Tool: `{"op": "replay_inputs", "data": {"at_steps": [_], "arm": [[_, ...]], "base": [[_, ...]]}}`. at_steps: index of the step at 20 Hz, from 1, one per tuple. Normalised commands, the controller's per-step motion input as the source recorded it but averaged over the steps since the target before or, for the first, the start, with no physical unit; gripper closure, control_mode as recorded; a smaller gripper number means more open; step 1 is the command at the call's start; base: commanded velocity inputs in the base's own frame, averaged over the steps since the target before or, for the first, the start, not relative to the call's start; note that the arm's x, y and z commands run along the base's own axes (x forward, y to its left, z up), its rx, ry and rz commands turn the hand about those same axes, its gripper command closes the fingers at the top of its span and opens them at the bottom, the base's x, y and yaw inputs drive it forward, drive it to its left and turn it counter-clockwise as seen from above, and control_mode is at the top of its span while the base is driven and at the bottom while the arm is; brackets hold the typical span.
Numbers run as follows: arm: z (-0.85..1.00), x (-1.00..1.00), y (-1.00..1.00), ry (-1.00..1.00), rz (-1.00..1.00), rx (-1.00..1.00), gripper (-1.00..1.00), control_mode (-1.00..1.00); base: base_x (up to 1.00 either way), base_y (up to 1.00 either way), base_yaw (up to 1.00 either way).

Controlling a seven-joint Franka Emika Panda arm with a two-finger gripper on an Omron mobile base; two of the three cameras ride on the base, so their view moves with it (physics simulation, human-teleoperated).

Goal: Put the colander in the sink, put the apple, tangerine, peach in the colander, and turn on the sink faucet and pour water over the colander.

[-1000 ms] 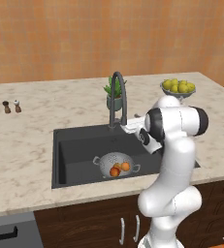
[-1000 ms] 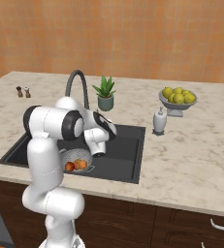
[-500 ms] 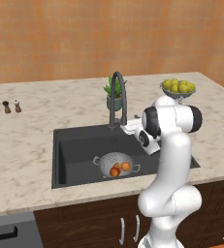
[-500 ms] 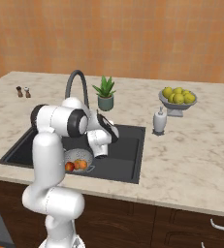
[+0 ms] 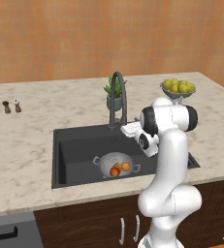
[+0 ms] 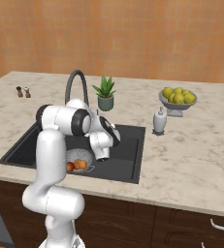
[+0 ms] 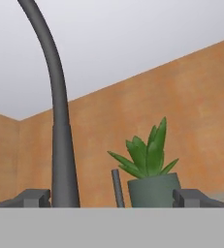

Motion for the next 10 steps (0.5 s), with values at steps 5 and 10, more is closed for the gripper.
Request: {"op": "replay_inputs", "data": {"at_steps": [5,10], "arm": [[0.0,0.0,0.0,0.14,-0.01,0.0,-1.0,-1.0],[0.0,0.02,0.0,0.14,0.0,0.0,-1.0,-1.0]], "base": [[0.0,0.0,0.0],[0.0,0.0,0.0]]}}
